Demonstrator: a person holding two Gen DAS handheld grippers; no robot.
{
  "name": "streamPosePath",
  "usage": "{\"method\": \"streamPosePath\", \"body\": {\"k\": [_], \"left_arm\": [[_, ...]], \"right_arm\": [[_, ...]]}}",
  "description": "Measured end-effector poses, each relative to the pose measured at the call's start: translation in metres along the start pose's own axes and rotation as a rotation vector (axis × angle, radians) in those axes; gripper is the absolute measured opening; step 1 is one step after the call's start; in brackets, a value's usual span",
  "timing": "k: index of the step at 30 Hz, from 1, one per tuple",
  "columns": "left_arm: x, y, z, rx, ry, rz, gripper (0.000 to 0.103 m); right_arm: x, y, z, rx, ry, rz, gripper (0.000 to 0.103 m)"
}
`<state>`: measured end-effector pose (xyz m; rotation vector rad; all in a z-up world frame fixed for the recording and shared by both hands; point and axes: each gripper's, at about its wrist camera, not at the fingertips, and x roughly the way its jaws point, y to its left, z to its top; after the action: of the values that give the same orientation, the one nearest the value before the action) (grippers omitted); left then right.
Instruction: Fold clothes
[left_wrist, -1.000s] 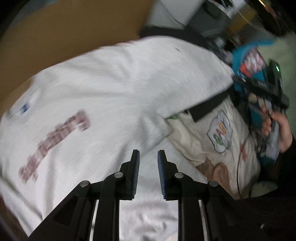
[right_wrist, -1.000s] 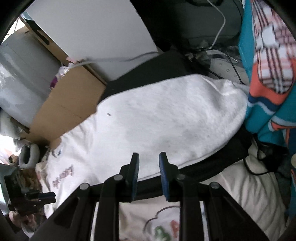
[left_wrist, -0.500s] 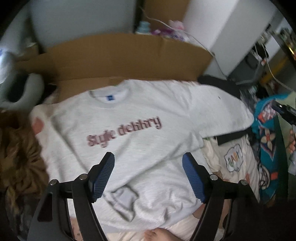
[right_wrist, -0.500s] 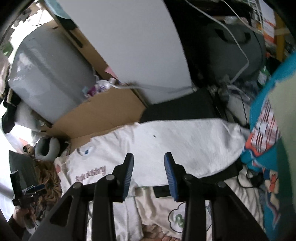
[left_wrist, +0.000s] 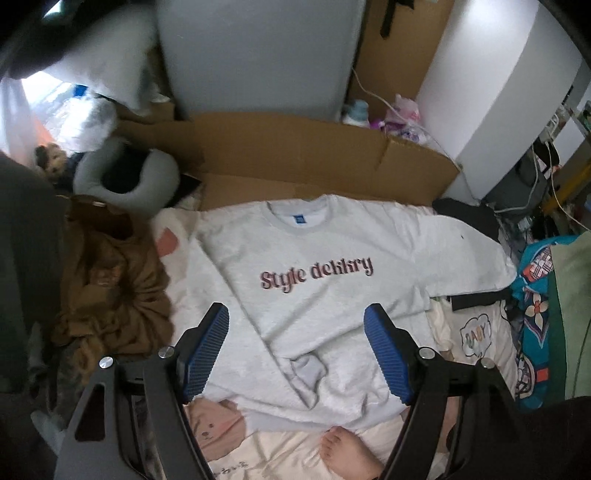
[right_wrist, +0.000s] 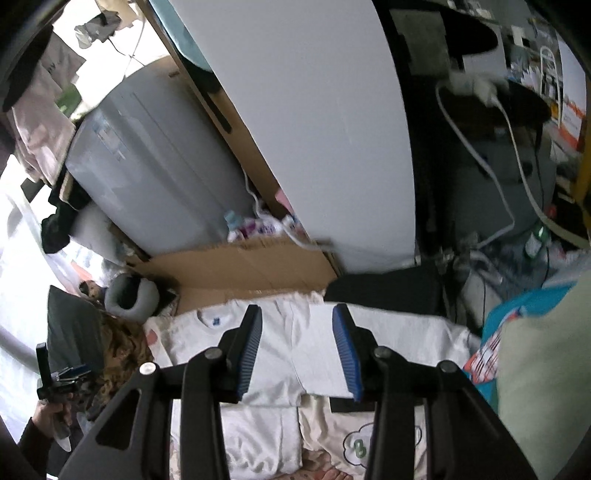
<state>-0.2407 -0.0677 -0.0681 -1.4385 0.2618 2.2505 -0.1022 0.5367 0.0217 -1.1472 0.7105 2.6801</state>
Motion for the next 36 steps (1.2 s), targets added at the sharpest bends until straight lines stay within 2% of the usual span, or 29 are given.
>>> {"method": "streamPosePath", "body": {"k": [9,17,19,21,27,36], "left_arm": [[-0.049,0.024,-0.015,-0.061,-0.015,0.007,0.076],[-0.078,0.036,-0.036,-0.125,-0.071,-0.031,0.076],[-0.077,0.038,-0.047,-0.147,-0.077,-0.047,0.076],[-0.075,0.040,-0.058,-0.166,-0.079,-0.057,0.076],[-0.062,0.032,-0.099,-0.158,-0.075,-0.055,0.076],[-0.028,0.030,-0.156,-0.228,-0.080,-0.050,0.076]], "right_arm": [[-0.061,0.036,0.065,-0.127,-0.033,-0.044,0.038],[-0.093,0.062,0.073,-0.235,0.005,-0.054,0.039],[-0.096,0.062,0.066,-0.236,0.005,-0.045,0.041],[-0.094,0.059,0.051,-0.247,0.007,-0.029,0.050],[-0.074,0.049,-0.014,-0.256,0.047,0.018,0.051],[-0.039,0.045,-0.100,-0.289,0.093,0.043,0.050]]}}
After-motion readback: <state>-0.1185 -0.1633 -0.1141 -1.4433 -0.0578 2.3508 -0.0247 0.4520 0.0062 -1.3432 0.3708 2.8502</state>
